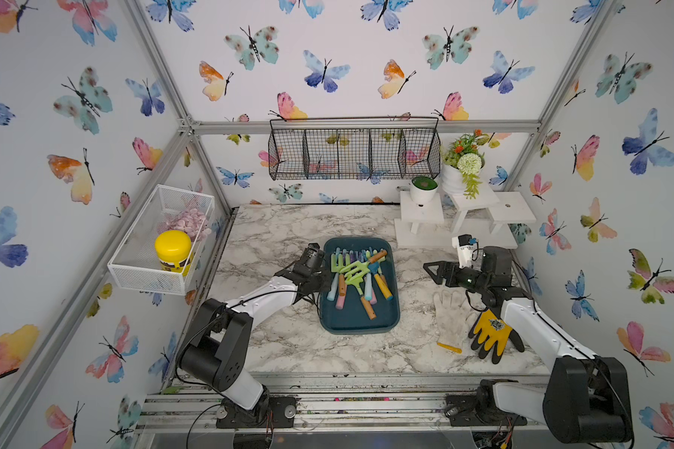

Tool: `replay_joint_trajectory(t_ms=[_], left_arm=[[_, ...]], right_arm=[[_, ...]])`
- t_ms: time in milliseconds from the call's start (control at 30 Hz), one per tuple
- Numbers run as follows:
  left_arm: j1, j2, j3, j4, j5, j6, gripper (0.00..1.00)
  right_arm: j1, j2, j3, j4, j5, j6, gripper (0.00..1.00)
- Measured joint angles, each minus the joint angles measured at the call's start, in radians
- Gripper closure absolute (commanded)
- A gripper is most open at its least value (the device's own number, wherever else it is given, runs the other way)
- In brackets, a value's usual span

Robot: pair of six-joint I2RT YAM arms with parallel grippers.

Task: Take the hand rake out of the storage box
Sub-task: Move the storage box to the center of the board.

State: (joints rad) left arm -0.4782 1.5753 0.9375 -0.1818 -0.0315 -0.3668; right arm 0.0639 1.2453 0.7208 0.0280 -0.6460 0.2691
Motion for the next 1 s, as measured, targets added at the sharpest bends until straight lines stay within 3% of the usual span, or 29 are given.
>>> replay_joint_trajectory(t_ms=[500, 1000], left_arm=[[0.0, -0.005, -0.006, 0.015, 0.035, 0.025, 0.99], [0.0, 0.021, 0.004, -0.003, 0.093, -0.131, 1.0]], right_arm=[[0.0, -0.003, 0.0, -0.029, -0.05, 0.008, 0.17], [0.0, -0.015, 0.011, -0.058, -0.055, 0.01, 0.17]])
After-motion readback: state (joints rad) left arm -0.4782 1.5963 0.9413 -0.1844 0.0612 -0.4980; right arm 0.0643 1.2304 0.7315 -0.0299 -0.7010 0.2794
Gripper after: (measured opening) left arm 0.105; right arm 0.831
